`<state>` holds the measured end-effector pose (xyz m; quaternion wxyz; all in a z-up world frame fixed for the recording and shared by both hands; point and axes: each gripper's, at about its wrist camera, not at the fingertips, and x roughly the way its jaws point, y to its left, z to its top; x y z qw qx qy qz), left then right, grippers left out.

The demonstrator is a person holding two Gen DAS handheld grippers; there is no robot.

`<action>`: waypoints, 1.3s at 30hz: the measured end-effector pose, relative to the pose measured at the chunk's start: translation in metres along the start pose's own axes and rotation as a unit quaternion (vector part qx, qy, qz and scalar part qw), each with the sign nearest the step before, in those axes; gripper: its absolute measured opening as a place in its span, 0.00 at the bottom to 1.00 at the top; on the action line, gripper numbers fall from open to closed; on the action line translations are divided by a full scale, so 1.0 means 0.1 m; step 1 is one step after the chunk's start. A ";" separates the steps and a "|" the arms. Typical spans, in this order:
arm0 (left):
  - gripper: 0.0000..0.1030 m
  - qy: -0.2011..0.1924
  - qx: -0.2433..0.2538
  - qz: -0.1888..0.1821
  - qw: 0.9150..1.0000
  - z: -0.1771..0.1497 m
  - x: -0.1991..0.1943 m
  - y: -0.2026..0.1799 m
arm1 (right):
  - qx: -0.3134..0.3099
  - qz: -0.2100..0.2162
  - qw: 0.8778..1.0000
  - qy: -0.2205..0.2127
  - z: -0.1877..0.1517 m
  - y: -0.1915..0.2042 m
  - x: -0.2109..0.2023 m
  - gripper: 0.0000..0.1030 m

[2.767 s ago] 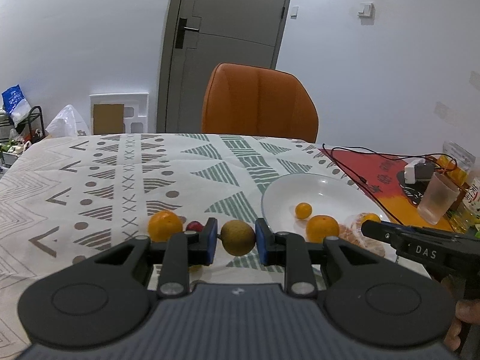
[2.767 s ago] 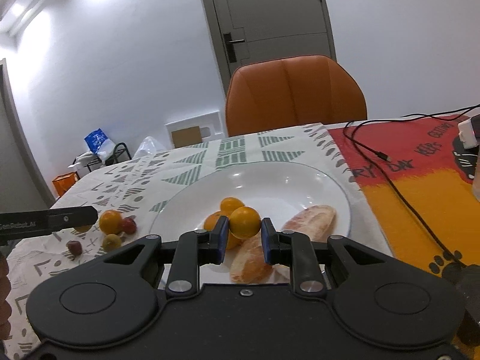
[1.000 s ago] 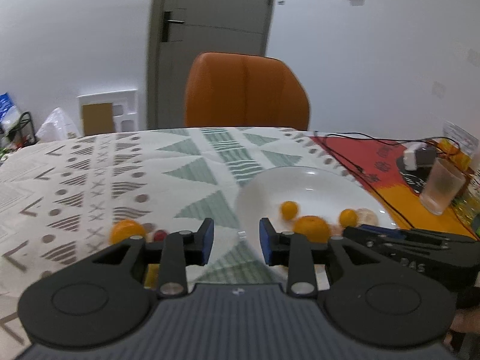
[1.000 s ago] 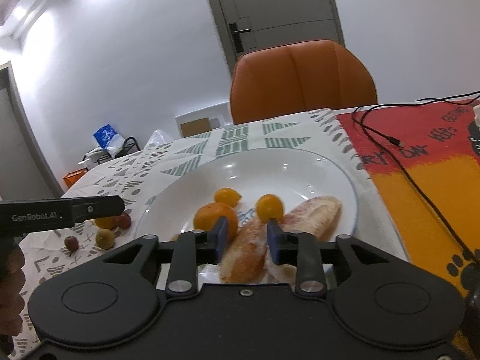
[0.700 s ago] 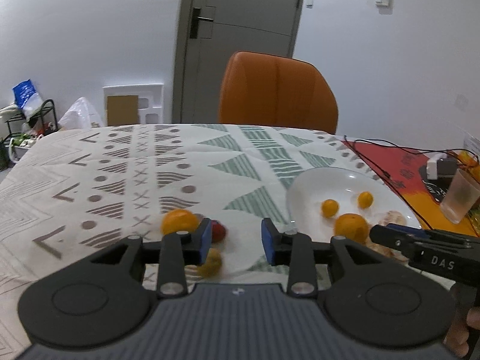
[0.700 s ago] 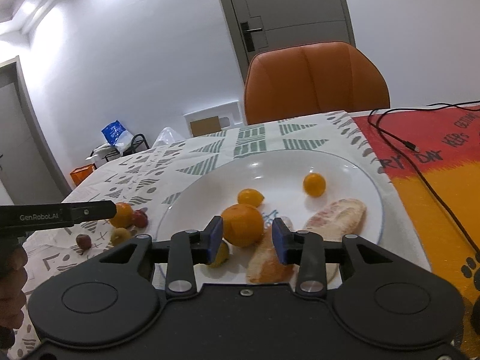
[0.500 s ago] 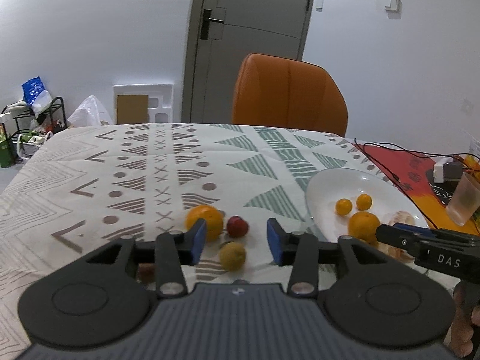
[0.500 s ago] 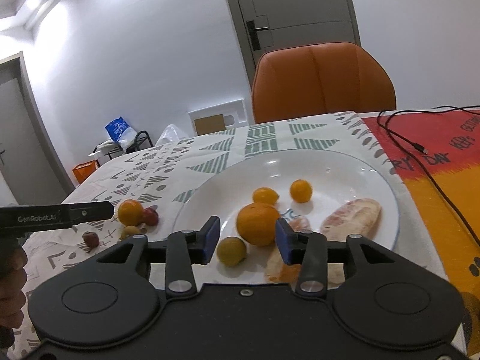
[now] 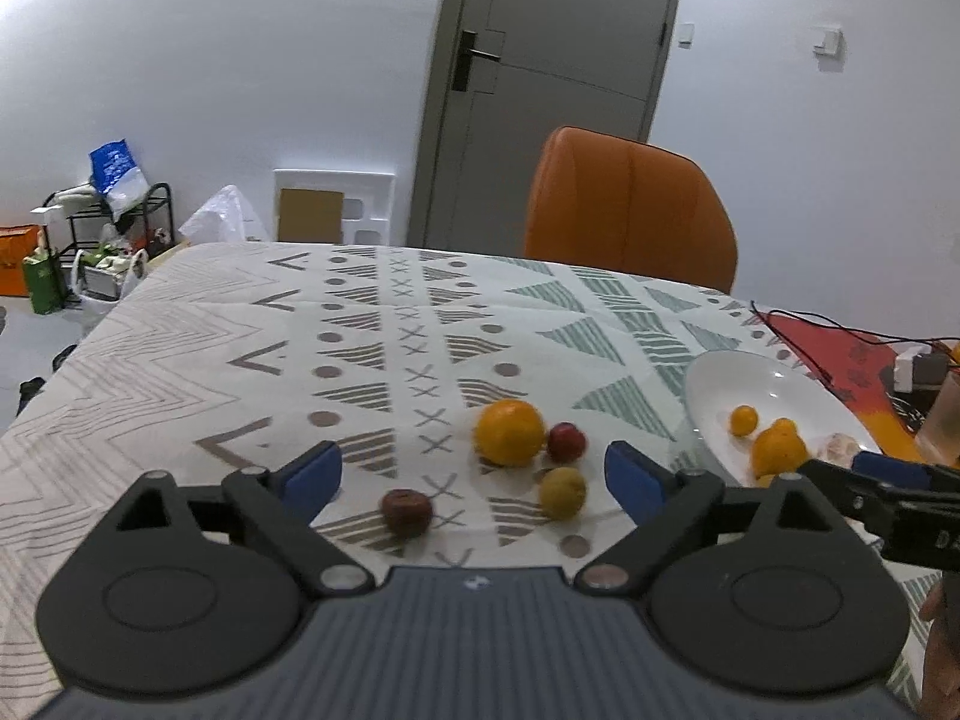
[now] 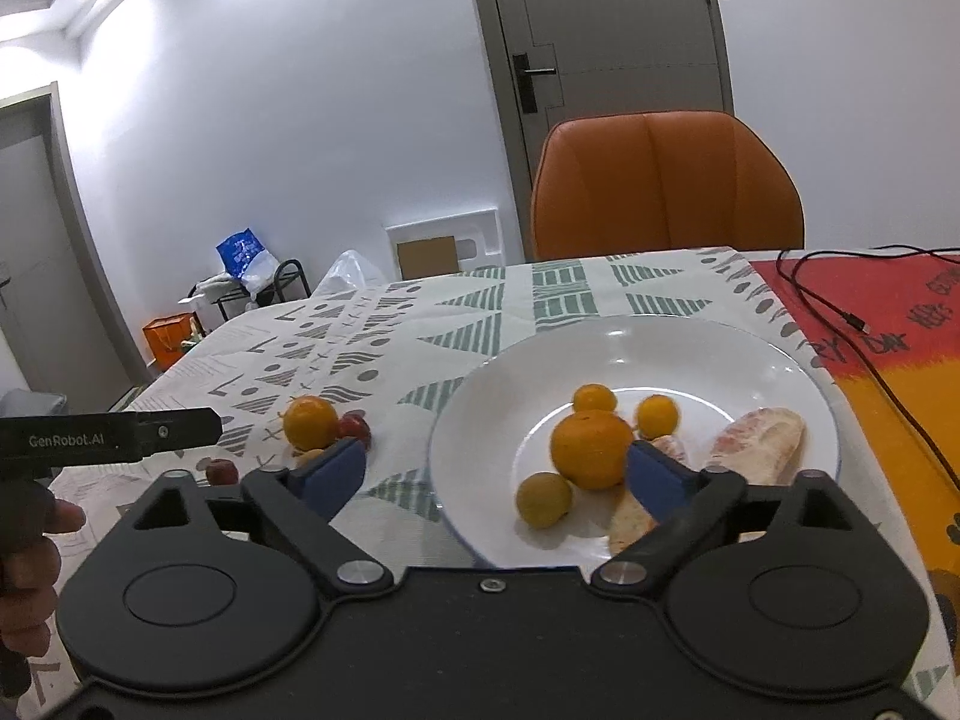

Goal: Organize fruits
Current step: 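Move both open tools back to the remaining fruits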

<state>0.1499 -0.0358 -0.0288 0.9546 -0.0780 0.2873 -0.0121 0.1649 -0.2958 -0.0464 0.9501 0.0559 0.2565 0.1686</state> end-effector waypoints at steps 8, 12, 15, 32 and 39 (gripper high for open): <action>0.92 0.006 -0.005 0.013 1.000 -0.04 -0.07 0.19 | -0.005 0.005 1.000 0.000 -0.04 0.15 0.03 0.96; 0.92 0.009 -0.018 0.013 1.000 -0.07 -0.09 0.29 | -0.010 0.010 1.000 0.000 -0.05 0.22 0.04 0.96; 0.92 0.003 -0.030 0.016 0.999 -0.09 -0.12 0.35 | -0.013 0.015 1.000 0.000 -0.05 0.27 0.04 0.96; 0.92 -0.004 -0.045 0.016 0.999 -0.10 -0.17 0.48 | -0.026 0.045 0.999 0.010 -0.09 0.46 0.10 0.96; 0.90 0.005 -0.042 0.010 0.999 -0.11 -0.11 0.46 | -0.033 0.066 0.997 0.028 -0.12 0.51 0.17 0.79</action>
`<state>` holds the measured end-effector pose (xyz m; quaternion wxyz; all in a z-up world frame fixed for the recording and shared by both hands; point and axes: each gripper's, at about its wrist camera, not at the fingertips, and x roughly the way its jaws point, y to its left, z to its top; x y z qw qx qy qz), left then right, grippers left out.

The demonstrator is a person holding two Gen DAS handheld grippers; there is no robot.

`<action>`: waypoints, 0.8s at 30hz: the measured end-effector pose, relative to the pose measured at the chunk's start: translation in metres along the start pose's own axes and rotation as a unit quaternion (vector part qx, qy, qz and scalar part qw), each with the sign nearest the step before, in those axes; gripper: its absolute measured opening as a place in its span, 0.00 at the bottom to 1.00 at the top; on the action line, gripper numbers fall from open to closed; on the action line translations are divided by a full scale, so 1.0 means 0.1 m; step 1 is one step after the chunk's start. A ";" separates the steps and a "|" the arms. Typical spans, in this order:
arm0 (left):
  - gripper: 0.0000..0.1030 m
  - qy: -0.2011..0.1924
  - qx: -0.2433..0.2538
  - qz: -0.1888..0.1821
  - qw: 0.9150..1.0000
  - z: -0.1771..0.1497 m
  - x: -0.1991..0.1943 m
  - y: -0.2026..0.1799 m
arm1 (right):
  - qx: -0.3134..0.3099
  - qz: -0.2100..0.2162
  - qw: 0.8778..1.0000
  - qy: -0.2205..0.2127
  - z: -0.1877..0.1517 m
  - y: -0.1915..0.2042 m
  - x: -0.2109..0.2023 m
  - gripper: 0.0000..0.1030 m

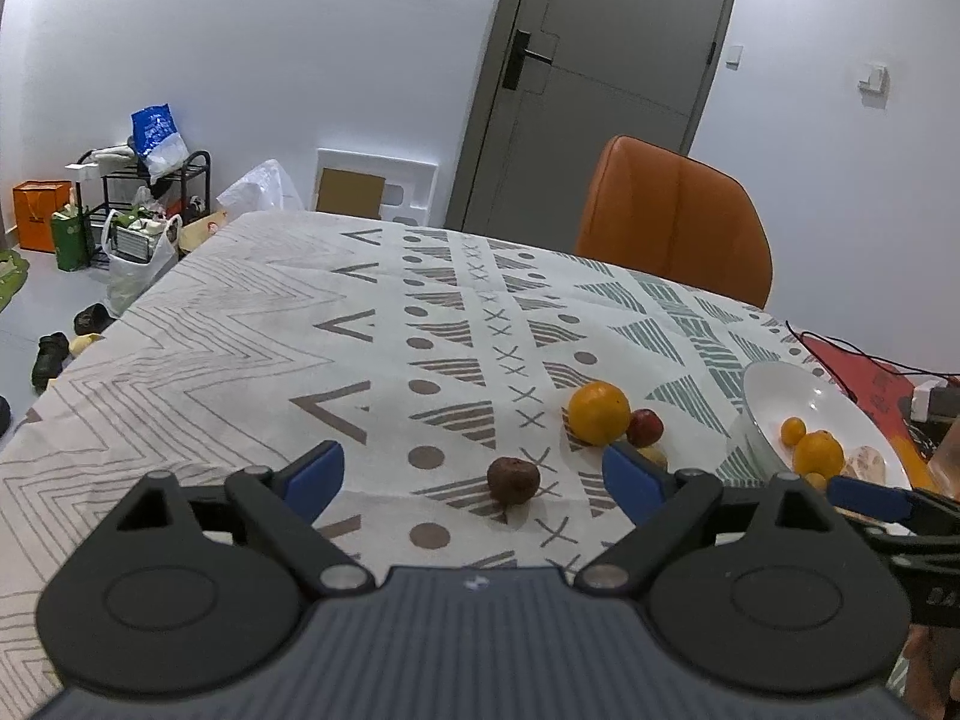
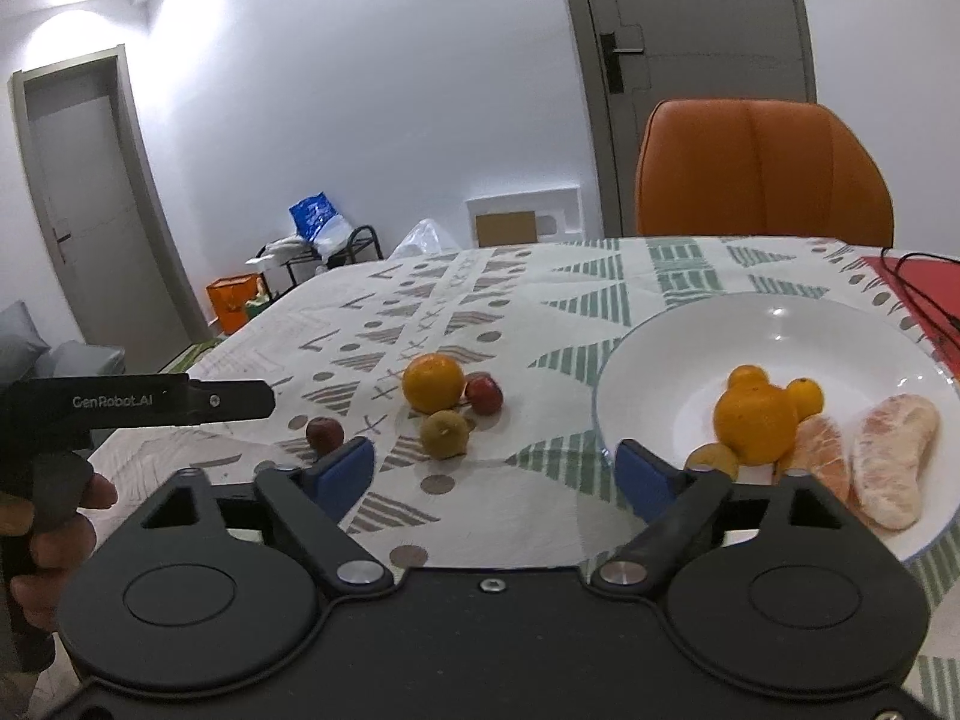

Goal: Organize fruits
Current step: 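Move both open tools back to the remaining fruits, then grasp the dark brown plum with the left tool while the right tool grasps a yellow-green fruit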

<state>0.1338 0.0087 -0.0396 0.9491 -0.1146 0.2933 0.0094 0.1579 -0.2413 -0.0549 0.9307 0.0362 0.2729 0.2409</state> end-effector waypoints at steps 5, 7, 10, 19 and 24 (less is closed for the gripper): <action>0.84 0.005 0.008 -0.005 1.000 -0.03 0.04 -0.02 | -0.004 0.008 1.000 0.013 -0.01 0.03 0.09 0.70; 0.79 0.009 0.007 -0.008 1.000 -0.03 0.08 -0.02 | -0.008 0.012 1.000 0.016 0.00 0.04 0.11 0.68; 0.75 0.016 0.007 -0.012 1.000 -0.04 0.15 -0.02 | -0.013 0.014 1.000 0.022 0.02 0.06 0.16 0.61; 0.61 0.030 0.009 -0.020 0.999 -0.04 0.34 -0.04 | -0.012 0.015 0.999 0.038 0.05 0.07 0.31 0.51; 0.48 0.047 0.004 -0.030 0.998 -0.04 0.46 -0.03 | -0.015 0.016 0.999 0.044 0.08 0.06 0.37 0.50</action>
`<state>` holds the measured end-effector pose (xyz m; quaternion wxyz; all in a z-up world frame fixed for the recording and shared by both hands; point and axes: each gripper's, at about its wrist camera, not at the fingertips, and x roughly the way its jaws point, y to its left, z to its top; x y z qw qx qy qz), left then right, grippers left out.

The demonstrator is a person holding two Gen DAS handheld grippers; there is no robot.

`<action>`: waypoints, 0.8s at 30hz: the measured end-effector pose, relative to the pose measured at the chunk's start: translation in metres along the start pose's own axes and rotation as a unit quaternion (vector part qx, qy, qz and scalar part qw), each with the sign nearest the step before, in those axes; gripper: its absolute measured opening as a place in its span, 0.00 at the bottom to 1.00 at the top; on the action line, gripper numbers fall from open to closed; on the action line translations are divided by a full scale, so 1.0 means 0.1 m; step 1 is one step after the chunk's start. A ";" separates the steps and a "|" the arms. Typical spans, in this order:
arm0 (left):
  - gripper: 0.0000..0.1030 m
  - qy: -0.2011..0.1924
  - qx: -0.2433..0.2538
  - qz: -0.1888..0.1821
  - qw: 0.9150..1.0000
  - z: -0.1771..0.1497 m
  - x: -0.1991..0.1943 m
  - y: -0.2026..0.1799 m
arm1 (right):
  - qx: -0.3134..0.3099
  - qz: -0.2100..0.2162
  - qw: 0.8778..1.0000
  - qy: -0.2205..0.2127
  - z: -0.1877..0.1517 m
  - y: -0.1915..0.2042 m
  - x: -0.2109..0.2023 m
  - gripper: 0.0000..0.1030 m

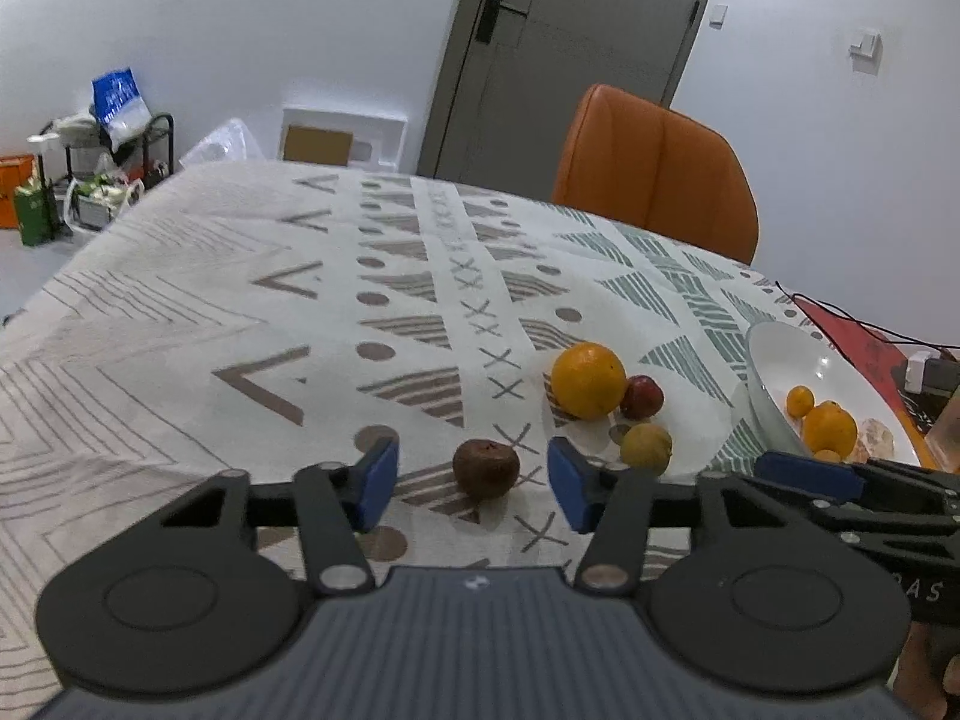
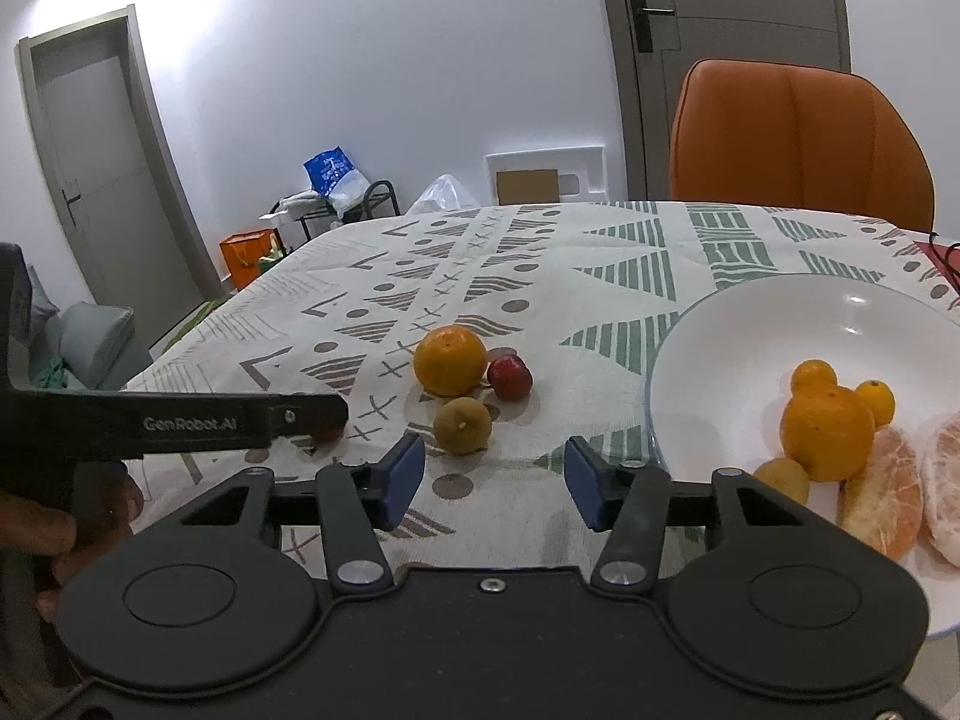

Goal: Organize fruits
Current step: 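Grasp the dark brown plum with the left tool while the right tool grasps a yellow-green fruit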

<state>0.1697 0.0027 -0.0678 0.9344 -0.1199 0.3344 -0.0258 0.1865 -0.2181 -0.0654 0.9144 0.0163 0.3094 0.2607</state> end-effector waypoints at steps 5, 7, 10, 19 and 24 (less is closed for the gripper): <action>0.23 0.005 0.010 0.001 1.000 0.00 0.06 -0.03 | -0.003 0.002 1.000 0.001 0.05 0.00 0.05 0.50; 0.23 0.004 0.007 0.001 1.000 0.00 0.06 -0.02 | -0.005 0.004 1.000 0.002 0.06 0.01 0.07 0.48; 0.23 -0.001 0.005 0.005 1.000 0.01 0.03 0.00 | -0.009 0.008 1.000 0.005 0.06 0.04 0.13 0.44; 0.23 -0.009 -0.006 0.013 1.000 0.05 -0.04 0.10 | -0.017 0.009 1.000 0.010 0.09 0.12 0.26 0.42; 0.23 -0.016 -0.012 0.018 1.000 0.07 -0.11 0.18 | -0.025 0.003 1.000 0.016 0.11 0.19 0.36 0.42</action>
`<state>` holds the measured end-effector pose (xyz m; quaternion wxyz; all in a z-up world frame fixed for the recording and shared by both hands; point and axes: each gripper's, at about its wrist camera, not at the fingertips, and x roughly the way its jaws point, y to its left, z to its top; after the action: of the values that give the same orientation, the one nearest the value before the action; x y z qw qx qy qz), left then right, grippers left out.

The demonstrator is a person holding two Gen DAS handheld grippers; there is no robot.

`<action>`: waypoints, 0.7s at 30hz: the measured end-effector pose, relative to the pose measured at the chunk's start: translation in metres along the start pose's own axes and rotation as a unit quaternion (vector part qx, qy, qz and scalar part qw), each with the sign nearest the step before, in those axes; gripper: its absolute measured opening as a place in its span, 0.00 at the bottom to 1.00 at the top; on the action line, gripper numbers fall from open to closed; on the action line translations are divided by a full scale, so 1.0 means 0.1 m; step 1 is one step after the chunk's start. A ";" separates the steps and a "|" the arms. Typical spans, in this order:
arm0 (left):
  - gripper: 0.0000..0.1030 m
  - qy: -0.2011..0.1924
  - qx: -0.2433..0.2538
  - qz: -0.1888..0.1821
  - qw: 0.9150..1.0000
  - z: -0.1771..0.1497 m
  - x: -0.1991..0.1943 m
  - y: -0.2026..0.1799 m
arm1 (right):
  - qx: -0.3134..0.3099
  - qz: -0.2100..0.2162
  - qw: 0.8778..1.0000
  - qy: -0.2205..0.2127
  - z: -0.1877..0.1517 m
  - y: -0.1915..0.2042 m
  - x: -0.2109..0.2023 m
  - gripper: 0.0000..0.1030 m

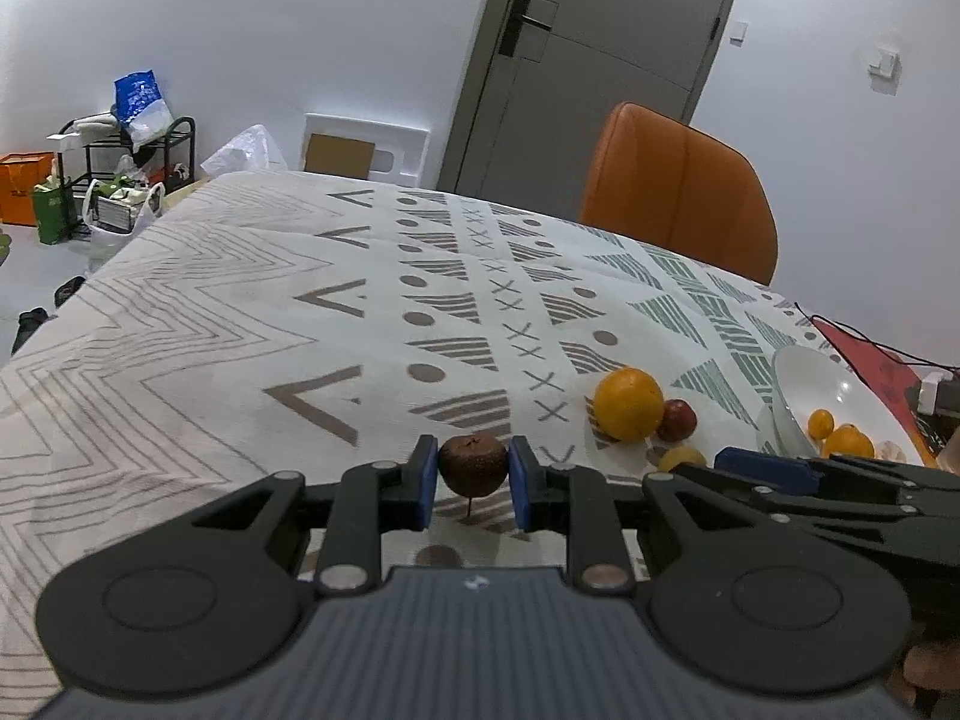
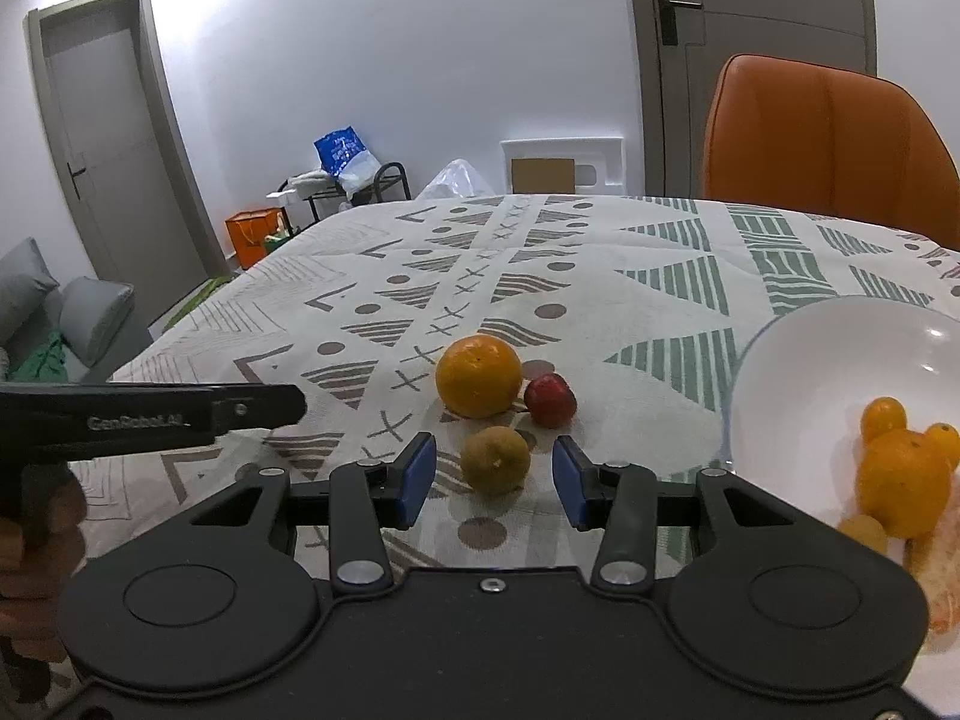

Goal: Organize fruits
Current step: 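Grasp the dark brown plum with the left tool while the right tool grasps a yellow-green fruit, then carry both fruits over the white plate and open both tools to drop them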

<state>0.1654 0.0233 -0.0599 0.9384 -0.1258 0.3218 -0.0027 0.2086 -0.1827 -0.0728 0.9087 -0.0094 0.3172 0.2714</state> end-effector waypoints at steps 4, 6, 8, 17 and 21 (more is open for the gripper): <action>0.23 0.000 -0.006 0.008 1.000 0.01 -0.03 0.06 | -0.004 -0.002 1.000 0.007 -0.02 0.03 0.08 0.24; 0.23 0.000 -0.004 0.009 1.000 0.01 -0.03 0.05 | 0.002 -0.002 1.000 0.002 -0.04 0.03 0.07 0.24; 0.23 -0.001 -0.006 0.008 1.000 0.00 -0.05 0.05 | -0.003 0.000 1.000 -0.009 -0.04 0.05 0.01 0.24; 0.23 -0.007 0.001 0.005 1.000 -0.01 -0.12 -0.03 | 0.014 -0.007 0.999 -0.029 -0.04 -0.03 -0.21 0.24; 0.23 -0.012 0.005 0.003 1.000 -0.01 -0.15 -0.10 | 0.019 -0.006 0.999 -0.040 -0.04 -0.07 -0.32 0.24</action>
<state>0.1532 0.0148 -0.0494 0.9429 -0.1200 0.3107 -0.0004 0.1888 -0.2055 -0.0587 0.9222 0.0166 0.2859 0.2599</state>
